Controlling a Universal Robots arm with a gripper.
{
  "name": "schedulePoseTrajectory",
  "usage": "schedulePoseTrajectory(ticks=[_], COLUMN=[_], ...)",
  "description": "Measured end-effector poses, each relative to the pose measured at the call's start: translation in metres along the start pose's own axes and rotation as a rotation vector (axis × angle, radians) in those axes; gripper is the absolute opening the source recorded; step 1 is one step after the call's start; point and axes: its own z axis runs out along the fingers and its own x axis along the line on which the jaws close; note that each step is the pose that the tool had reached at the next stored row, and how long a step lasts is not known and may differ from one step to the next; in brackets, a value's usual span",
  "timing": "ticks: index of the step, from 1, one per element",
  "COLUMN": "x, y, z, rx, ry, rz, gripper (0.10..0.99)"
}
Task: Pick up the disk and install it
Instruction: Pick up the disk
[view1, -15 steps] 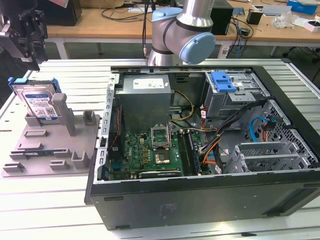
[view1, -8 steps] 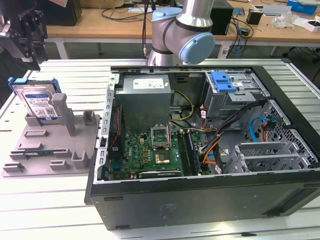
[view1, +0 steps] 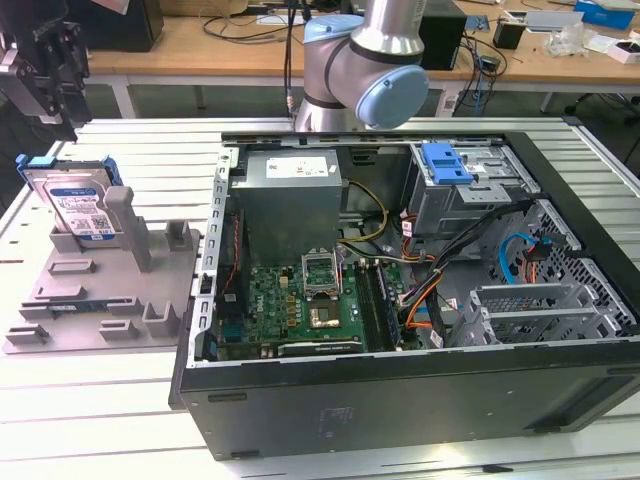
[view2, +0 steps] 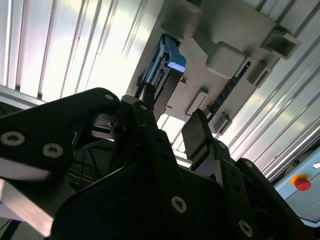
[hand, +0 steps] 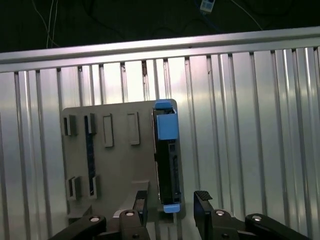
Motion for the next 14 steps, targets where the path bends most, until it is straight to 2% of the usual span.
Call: schedulePoseTrajectory(ticks=[5,8,14], x=[-0.0046,-0.0049,-0.0037], y=[0.0038,0.0093,0.0275], z=[0.0022,0.0033,0.0059], rx=[0.001,0.001,0.001], ry=[0.0007,0.0011,0.0025], rz=[-0.028,-0.038,-0.054], gripper=[0.498,0.498,0.498])
